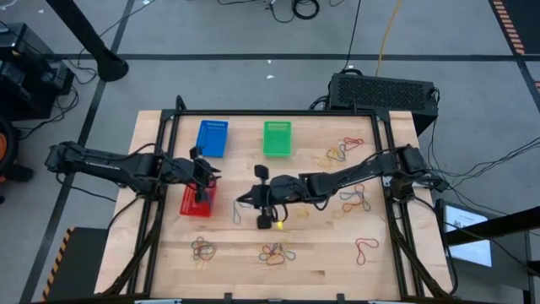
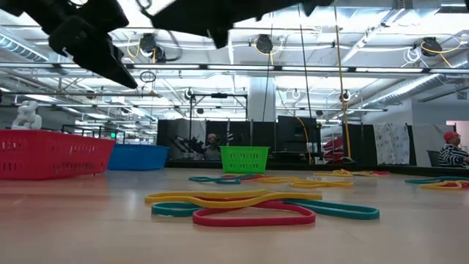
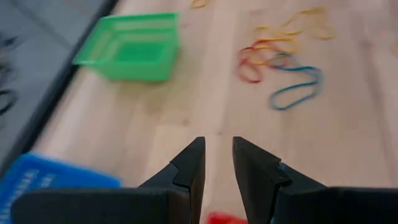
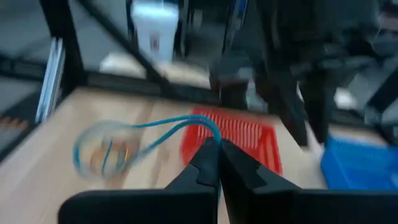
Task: Sort rubber bands into baskets
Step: Put the blue rubber band into the red basket
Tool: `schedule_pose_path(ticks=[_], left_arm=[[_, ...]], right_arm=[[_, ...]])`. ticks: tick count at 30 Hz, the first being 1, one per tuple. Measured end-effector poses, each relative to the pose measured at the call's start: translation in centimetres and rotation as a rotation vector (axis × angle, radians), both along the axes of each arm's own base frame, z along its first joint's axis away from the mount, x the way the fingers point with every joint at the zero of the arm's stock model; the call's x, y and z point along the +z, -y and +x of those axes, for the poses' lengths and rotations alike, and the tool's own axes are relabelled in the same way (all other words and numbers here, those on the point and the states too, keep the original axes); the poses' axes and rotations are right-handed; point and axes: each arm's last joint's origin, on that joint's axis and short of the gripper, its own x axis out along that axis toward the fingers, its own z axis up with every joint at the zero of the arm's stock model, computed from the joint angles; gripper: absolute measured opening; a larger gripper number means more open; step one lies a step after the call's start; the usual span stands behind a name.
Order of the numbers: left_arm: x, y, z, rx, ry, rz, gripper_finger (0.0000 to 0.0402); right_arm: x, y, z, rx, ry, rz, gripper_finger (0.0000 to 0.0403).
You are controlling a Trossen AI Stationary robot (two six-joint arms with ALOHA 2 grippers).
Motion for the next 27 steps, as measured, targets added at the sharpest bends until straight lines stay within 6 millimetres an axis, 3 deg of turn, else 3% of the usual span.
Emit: schedule_pose_path(ticks=[7, 10, 14, 19, 27], left_arm=[[1.5, -0.8, -0.8, 0.242, 0.024, 0.162, 0.009], [2.0, -1.3, -1.6, 0.418, 0.069, 0.268, 0.009], [2.8, -1.8, -2.8, 0.599, 0.148, 0.344, 0.009], [3.1, -1.9, -4.0, 0.626, 0.177, 0.322, 0.009], [3.2, -1.9, -4.6, 0.617, 0.202, 0.271, 0.009]], right_arm=[[-3.2, 1.4, 3.7, -0.035, 0.339, -0.027, 0.0], [-4.7, 2.5, 6.3, -0.063, 0.37, -0.034, 0.0], [-7.2, 3.7, 10.2, -0.089, 0.295, -0.003, 0.0], [-9.4, 4.4, 13.9, -0.107, 0.157, 0.015, 0.0], [-10.5, 4.5, 16.0, -0.122, 0.019, 0.045, 0.0009]])
